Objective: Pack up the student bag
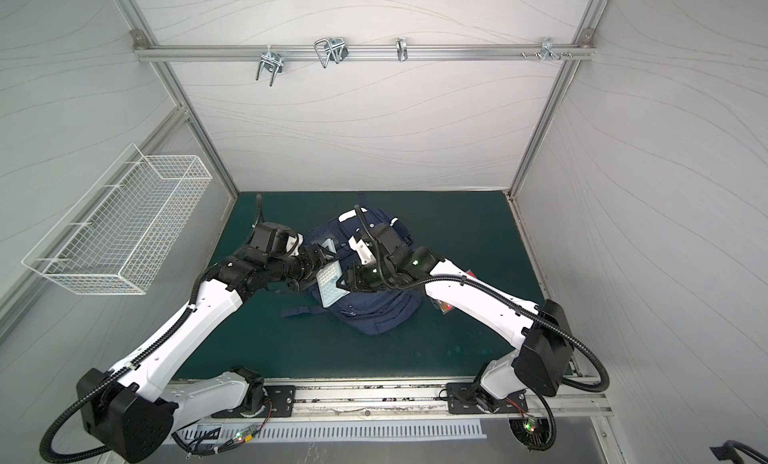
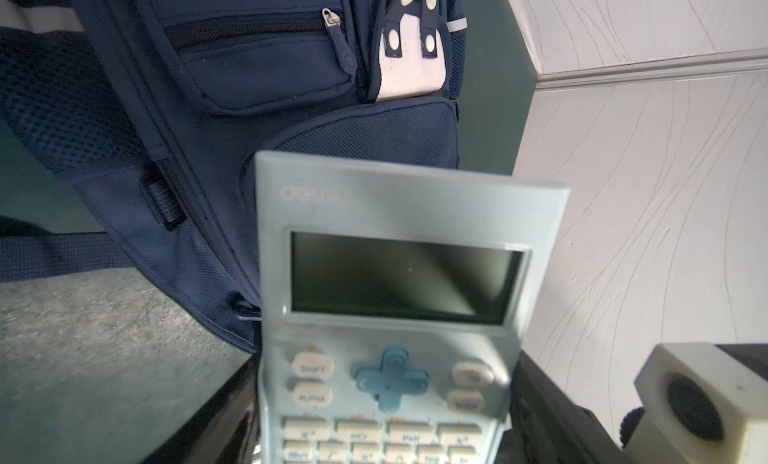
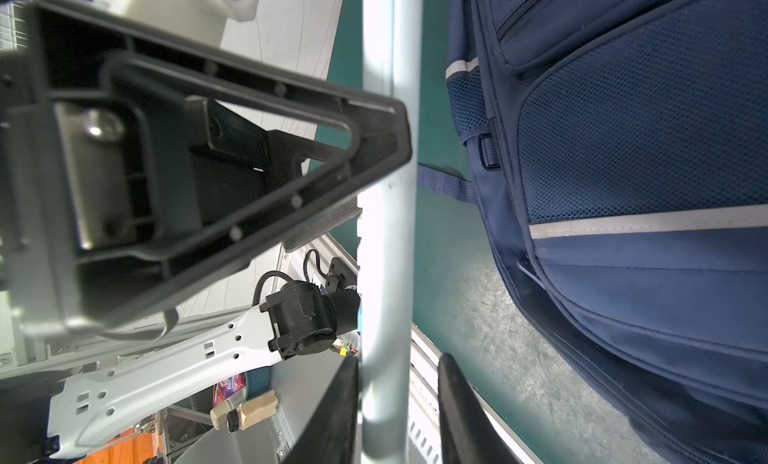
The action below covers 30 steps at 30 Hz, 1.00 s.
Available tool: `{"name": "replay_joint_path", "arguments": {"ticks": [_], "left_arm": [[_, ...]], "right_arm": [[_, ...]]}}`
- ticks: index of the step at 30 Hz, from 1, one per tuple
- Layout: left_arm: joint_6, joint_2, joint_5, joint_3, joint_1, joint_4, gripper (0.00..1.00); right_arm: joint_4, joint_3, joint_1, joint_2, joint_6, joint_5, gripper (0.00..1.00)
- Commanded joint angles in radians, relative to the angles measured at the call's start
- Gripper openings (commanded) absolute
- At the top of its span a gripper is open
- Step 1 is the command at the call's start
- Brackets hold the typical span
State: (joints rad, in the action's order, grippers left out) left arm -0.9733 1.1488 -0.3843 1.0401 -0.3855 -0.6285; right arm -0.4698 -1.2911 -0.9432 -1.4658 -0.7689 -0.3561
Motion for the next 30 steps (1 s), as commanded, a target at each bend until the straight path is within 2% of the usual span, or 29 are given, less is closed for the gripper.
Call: {"name": "replay_joint_path", "arguments": {"ticks": [1, 7, 10, 12, 16, 17, 18, 22, 25, 27, 30], "left_arm": [[-0.011, -0.003, -0.035, 0.034, -0.007, 0.069, 0.36], [-0.009, 0.012, -0.039, 0.041, -0.006, 0.076, 0.36], [-0.007, 0.025, -0.037, 0.044, -0.007, 0.079, 0.42], [-0.005, 0.031, -0.031, 0.044, -0.006, 0.080, 0.51], [0.002, 0.039, 0.002, 0.057, -0.007, 0.076, 0.82], [0.011, 0.044, 0.012, 0.068, -0.007, 0.067, 0.95], [0.023, 0.049, 0.023, 0.081, -0.007, 0.056, 0.99], [0.119, 0.078, 0.110, 0.165, -0.010, -0.041, 0.99], [0.238, 0.101, 0.242, 0.229, -0.045, -0.125, 0.99], [0.329, 0.128, 0.367, 0.263, -0.116, -0.164, 0.99], [0.438, 0.224, 0.467, 0.300, -0.248, -0.178, 0.98]], "right_arm": [[0.030, -0.026, -0.006, -0.020, -0.016, -0.023, 0.36], [0.048, -0.029, 0.004, -0.031, -0.025, -0.037, 0.24], [0.056, -0.020, 0.018, -0.018, -0.029, -0.047, 0.16], [0.061, -0.010, 0.026, -0.004, -0.030, -0.049, 0.14], [0.062, 0.028, 0.052, 0.041, -0.034, -0.039, 0.08], [0.056, 0.041, 0.064, 0.055, -0.037, -0.033, 0.07], [0.051, 0.054, 0.075, 0.071, -0.039, -0.029, 0.06], [0.005, 0.132, 0.150, 0.165, -0.044, 0.004, 0.05], [-0.092, 0.181, 0.245, 0.257, -0.043, 0.040, 0.04], [-0.167, 0.218, 0.334, 0.330, -0.035, 0.043, 0.04], [-0.295, 0.258, 0.485, 0.437, 0.006, 0.040, 0.04]]}}
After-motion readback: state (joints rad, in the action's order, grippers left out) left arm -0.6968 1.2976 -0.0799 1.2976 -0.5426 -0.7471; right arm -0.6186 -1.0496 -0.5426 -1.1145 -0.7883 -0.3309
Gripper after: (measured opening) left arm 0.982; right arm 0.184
